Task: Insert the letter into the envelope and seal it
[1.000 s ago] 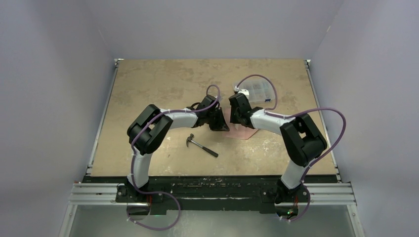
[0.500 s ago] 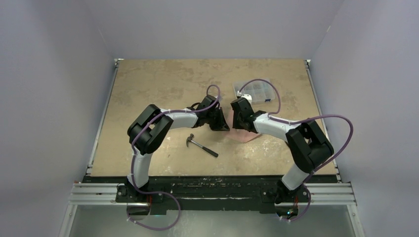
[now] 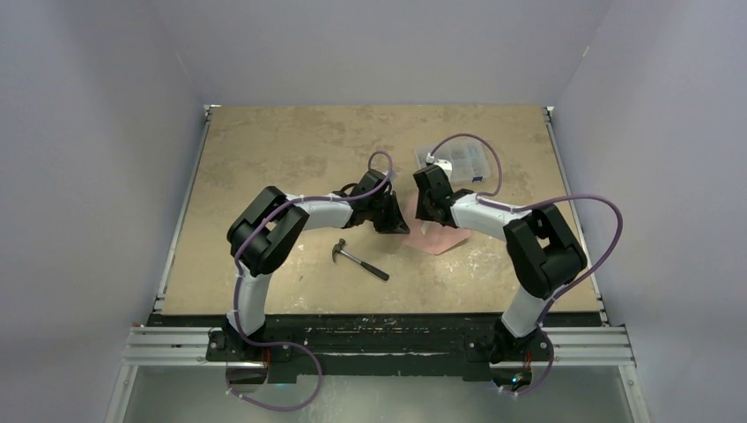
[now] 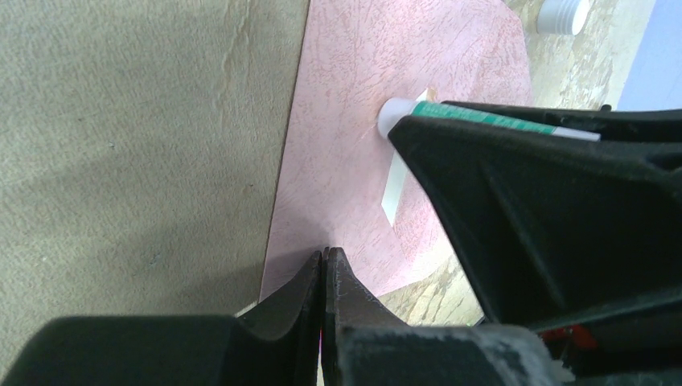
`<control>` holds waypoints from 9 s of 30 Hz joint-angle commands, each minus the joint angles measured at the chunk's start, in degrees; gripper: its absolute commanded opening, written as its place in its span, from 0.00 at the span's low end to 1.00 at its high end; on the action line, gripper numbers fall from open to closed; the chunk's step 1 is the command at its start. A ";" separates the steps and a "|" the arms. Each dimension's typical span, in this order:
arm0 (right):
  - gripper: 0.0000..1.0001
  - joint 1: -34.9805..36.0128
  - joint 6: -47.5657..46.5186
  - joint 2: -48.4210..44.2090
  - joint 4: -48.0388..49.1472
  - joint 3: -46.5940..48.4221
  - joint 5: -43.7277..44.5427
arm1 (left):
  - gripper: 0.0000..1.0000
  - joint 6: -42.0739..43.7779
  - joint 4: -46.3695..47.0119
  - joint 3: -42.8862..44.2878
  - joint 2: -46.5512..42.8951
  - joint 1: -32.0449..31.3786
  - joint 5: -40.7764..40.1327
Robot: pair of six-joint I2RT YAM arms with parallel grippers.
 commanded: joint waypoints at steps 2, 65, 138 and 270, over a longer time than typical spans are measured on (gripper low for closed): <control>0.00 -1.26 -0.88 -0.05 -3.29 0.84 2.64 | 0.00 2.22 -4.80 -2.68 3.64 0.32 -5.27; 0.46 -29.64 9.20 3.70 28.30 -7.83 -44.42 | 0.19 12.03 -5.87 -11.11 -19.52 8.31 2.92; 0.32 -23.41 5.82 -21.43 6.57 -20.19 -18.30 | 0.10 10.58 -0.59 -9.82 -12.11 5.86 7.30; 0.10 -6.29 4.69 -11.27 28.22 -20.67 -29.70 | 0.00 15.14 -15.07 0.54 -4.28 2.06 -11.37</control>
